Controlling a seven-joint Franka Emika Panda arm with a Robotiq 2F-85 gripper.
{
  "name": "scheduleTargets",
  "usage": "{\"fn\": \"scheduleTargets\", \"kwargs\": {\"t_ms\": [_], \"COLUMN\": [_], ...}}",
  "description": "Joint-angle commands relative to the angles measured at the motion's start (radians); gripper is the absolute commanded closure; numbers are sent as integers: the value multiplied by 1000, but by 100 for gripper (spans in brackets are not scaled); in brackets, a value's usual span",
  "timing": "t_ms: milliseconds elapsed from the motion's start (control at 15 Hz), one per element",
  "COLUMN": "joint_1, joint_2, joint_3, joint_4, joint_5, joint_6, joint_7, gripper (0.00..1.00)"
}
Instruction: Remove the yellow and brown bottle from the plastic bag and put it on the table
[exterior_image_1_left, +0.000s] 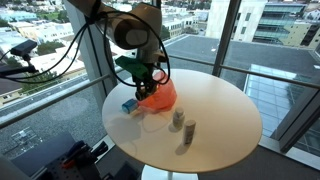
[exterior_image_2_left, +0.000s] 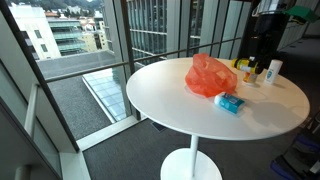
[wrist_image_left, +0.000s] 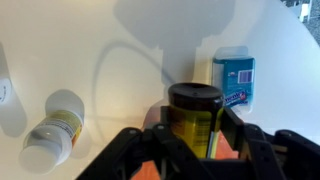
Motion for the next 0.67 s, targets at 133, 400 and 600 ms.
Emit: {"fn": "scheduleTargets", "kwargs": {"t_ms": [133, 400, 600], "joint_1": [-31, -54, -70], "joint_2": [-29, 14, 58], "joint_3": [-47, -77, -92], "joint_4": [-77, -101, -92], "joint_5": [-10, -8, -6], "joint_6": [124, 222, 253], "joint_7": [32, 58, 71], "gripper": [72, 72, 72]}}
